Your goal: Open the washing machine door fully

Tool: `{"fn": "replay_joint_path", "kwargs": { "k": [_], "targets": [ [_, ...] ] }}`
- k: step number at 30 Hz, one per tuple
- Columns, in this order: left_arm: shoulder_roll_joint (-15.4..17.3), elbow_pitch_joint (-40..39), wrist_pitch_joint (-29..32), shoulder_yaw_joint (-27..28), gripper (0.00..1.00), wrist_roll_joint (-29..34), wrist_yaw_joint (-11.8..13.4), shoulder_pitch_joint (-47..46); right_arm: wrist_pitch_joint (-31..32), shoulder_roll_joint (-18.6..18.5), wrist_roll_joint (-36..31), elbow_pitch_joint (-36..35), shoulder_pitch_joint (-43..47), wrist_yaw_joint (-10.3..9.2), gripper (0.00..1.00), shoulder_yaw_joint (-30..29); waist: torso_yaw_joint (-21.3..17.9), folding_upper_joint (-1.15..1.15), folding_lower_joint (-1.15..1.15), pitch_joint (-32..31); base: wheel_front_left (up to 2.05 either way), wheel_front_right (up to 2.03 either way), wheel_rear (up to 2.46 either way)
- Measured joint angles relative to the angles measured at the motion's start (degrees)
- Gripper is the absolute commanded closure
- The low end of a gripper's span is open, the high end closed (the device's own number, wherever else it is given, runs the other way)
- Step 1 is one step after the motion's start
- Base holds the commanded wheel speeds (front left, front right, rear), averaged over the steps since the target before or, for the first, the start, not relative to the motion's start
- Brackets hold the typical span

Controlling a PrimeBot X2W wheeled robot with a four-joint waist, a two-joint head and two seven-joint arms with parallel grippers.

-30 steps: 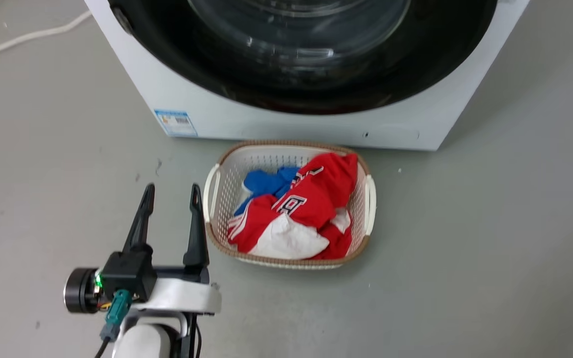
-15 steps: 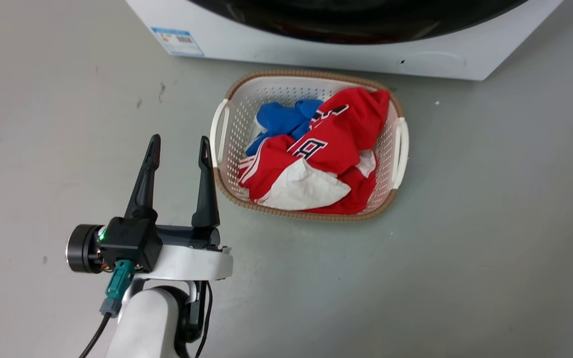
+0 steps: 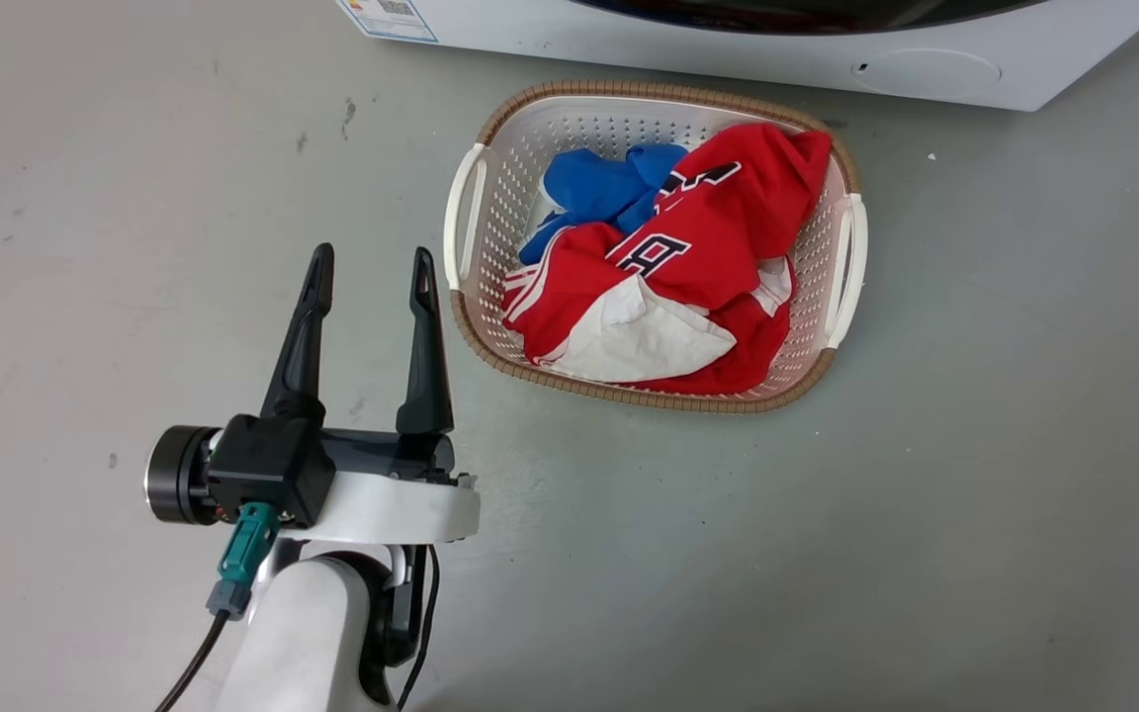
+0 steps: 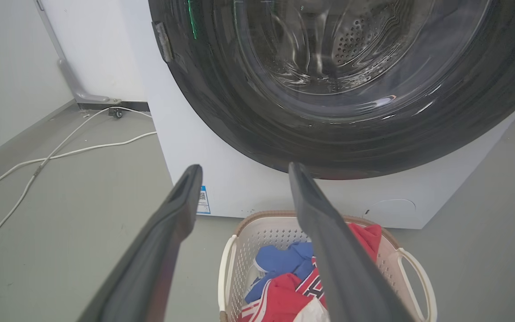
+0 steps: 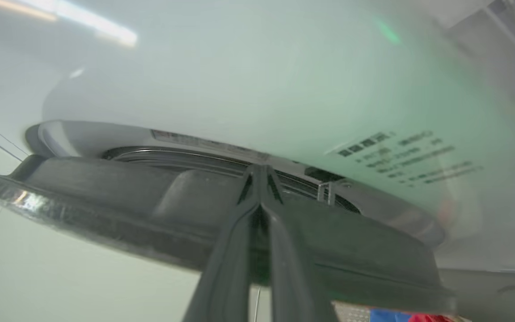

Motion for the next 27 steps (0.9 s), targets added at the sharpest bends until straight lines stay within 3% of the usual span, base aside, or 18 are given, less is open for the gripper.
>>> {"fn": "replay_joint_path", "kwargs": {
  "k": [11, 27],
  "targets": [
    [-0.01, 0.48, 0.0, 0.24, 0.0, -0.11, 0.32, -0.01, 4.79, -0.18, -0.88, -3.54, 3.85, -0.09, 1.0, 2.89, -0.44, 0.0, 0.0, -1.54, 0.0, 0.0, 0.0],
    [-0.01, 1.12, 0.01, 2.21, 0.0, 1.26, -0.34, 2.79, 9.12, 1.99, 2.75, -21.07, 24.94, -0.08, 1.0, 6.79, -2.96, 0.0, -0.01, -7.41, 0.0, 0.0, 0.0]
  ]
}}
